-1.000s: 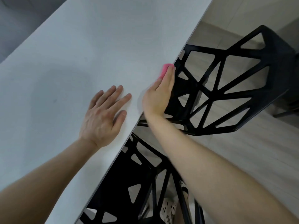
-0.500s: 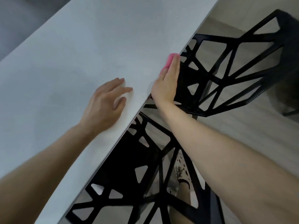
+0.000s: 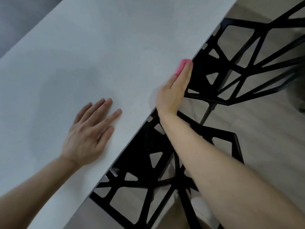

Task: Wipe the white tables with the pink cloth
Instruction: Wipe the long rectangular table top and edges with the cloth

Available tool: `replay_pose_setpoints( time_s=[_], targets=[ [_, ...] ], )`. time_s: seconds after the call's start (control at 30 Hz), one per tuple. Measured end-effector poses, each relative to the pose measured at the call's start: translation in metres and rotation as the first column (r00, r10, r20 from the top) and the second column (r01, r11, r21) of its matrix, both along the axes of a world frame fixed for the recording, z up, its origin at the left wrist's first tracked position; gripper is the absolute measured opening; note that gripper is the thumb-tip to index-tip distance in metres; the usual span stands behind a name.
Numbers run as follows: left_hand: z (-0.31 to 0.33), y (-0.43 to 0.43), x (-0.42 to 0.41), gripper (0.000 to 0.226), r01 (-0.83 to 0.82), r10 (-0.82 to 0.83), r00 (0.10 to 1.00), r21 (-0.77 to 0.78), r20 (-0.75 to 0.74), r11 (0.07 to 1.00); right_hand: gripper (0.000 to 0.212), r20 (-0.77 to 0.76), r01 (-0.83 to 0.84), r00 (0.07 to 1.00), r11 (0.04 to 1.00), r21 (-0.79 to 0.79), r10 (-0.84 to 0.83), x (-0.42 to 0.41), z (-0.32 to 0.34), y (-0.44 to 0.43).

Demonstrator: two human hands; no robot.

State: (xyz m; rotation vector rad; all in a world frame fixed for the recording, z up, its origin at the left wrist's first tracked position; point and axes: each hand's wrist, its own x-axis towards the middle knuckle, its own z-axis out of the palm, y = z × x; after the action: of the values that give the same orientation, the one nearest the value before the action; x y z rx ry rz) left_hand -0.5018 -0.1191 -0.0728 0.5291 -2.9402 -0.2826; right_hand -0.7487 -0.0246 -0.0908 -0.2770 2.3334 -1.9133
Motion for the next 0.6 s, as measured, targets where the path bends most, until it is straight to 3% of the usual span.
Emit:
replay_pose_setpoints(
  time_s=[0.07,0.13,0.2,0.43,0.5,0.6],
  targets=[
    [0.001,0.000,0.000,0.051,-0.003,0.003,1.000,-0.004,0.005,1.000,0.057,0.063,-0.010,0.998,1.000,-0.028,0.012,0.082,0.011,0.014],
    [0.002,0.002,-0.001,0.051,-0.005,0.005,1.000,-0.002,0.008,1.000,0.059,0.109,-0.156,0.981,0.987,-0.043,0.160,0.166,0.024,0.044],
    [0.002,0.002,-0.001,0.051,-0.005,0.005,1.000,-0.002,0.001,1.000,0.059,0.144,-0.256,0.954,0.964,-0.069,0.263,0.200,0.029,0.063],
    [0.000,0.002,-0.002,0.050,0.003,-0.004,0.999,-0.010,-0.038,1.000,0.057,0.094,0.013,0.995,1.000,-0.011,-0.012,0.013,0.002,0.002],
    [-0.001,0.003,-0.001,0.050,0.003,-0.004,0.999,-0.004,-0.037,1.000,0.053,0.077,0.077,0.994,0.996,-0.033,-0.074,0.021,0.004,-0.002],
    [-0.001,0.002,-0.002,0.050,0.002,-0.002,1.000,-0.014,-0.029,1.000,0.052,0.109,0.026,0.994,0.998,-0.053,-0.020,0.136,0.017,0.021]
  ],
)
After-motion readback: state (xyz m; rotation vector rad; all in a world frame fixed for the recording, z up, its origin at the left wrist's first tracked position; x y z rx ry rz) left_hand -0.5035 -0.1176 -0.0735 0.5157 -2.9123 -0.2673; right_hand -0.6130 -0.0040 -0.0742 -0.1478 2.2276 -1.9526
